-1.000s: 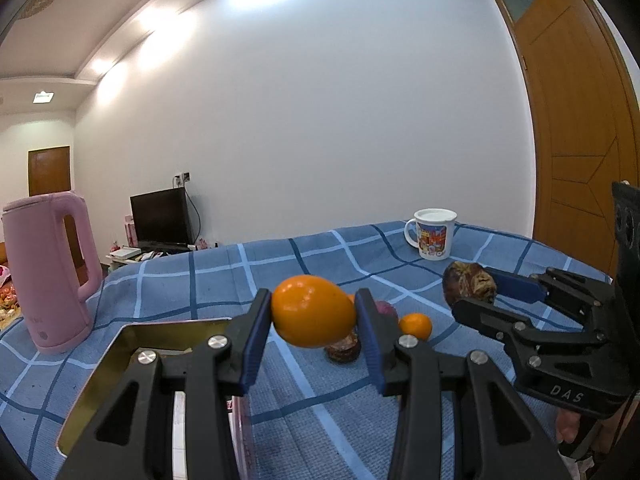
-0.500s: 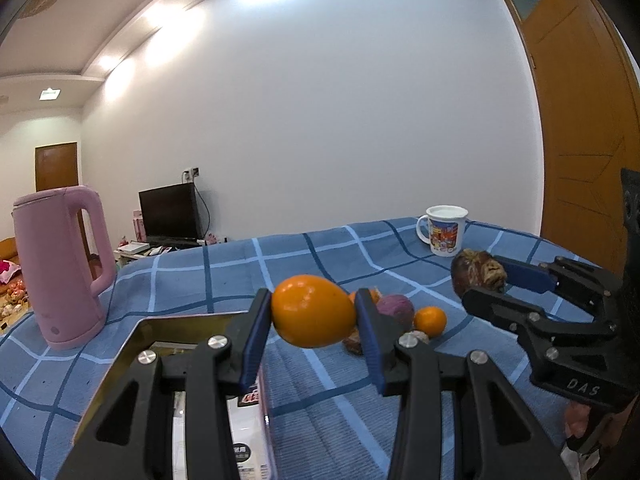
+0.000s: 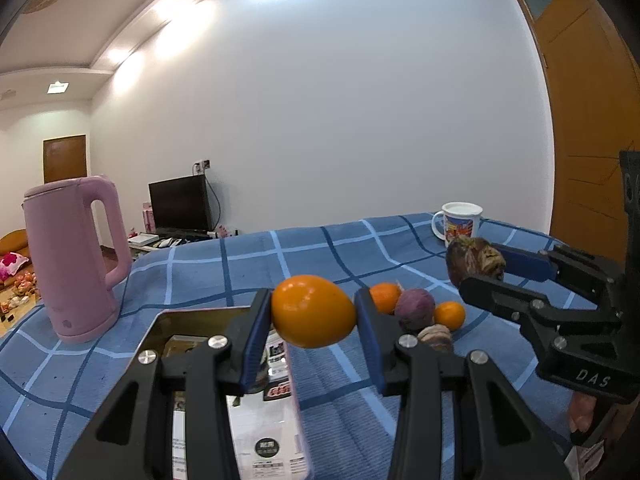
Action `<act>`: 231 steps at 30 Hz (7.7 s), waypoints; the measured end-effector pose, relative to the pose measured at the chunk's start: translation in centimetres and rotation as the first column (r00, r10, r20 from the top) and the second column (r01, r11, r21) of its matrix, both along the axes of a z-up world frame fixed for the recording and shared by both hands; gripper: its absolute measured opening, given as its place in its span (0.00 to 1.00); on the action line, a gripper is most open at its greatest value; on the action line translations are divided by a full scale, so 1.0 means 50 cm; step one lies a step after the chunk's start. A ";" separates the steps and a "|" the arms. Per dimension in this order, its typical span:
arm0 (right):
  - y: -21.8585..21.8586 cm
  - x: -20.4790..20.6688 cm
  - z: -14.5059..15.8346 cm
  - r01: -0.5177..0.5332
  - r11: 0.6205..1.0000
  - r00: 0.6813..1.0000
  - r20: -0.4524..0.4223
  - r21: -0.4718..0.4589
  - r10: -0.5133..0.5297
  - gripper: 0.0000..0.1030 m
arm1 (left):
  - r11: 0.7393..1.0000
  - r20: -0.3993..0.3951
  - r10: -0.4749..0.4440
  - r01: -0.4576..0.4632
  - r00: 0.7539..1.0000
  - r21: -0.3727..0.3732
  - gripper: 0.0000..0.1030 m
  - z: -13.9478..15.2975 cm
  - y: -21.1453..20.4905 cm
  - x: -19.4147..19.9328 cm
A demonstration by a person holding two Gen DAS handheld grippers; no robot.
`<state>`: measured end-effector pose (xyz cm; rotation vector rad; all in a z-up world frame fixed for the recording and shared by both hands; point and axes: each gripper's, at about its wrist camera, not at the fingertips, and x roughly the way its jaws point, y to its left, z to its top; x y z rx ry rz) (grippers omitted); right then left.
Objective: Organize fruits
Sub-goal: 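Carry the held orange and mangosteen over the pink tin box with both tools, then lower the orange and mangosteen into the tin and open both tools, then move the right tool back to the pile and close it on a round tan fruit, then close the left tool on the cut purple-skinned taro slice, then lift the taro slice and tan fruit off the table with both tools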
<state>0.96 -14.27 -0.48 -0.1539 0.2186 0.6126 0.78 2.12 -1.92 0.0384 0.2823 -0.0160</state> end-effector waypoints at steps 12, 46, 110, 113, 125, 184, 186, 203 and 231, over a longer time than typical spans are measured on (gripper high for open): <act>0.072 0.016 0.021 -0.073 0.997 0.997 0.002 -0.030 0.073 0.45 | 0.999 -0.012 0.047 -0.047 0.999 -0.003 0.43 -0.002 0.049 -0.002; 0.289 0.038 0.014 -0.236 0.962 0.972 -0.048 -0.138 0.232 0.45 | 0.982 -0.115 0.185 -0.188 0.976 -0.020 0.43 -0.026 0.199 0.009; 0.051 0.089 -0.056 0.075 0.978 0.952 -0.279 -0.195 -0.129 0.55 | 0.995 -0.148 0.085 -0.092 0.985 -0.038 0.82 -0.014 0.126 0.023; 0.015 0.094 -0.073 0.087 0.979 0.934 -0.328 -0.184 -0.144 0.55 | 0.998 -0.160 0.059 -0.064 0.985 -0.024 0.82 -0.019 0.097 0.030; 0.025 0.111 -0.124 0.009 0.977 0.881 -0.461 -0.212 -0.108 0.39 | 1.000 -0.178 0.003 -0.001 0.984 0.008 0.86 -0.016 0.030 0.053; -0.102 0.163 -0.041 0.305 0.951 0.926 -0.219 -0.043 -0.307 0.31 | 0.957 -0.384 -0.287 0.242 0.878 -0.161 0.39 -0.075 -0.153 0.206; -0.103 0.161 -0.040 0.299 0.953 0.929 -0.215 -0.038 -0.300 0.31 | 0.959 -0.363 -0.281 0.242 0.888 -0.150 0.39 -0.070 -0.153 0.199; -0.104 0.145 -0.034 0.267 0.964 0.947 -0.181 -0.008 -0.264 0.31 | 0.968 -0.270 -0.250 0.230 0.930 -0.103 0.39 -0.050 -0.151 0.163; -0.107 0.121 -0.026 0.220 0.975 0.968 -0.125 0.022 -0.216 0.31 | 0.978 -0.143 -0.205 0.196 0.968 -0.071 0.39 -0.024 -0.139 0.112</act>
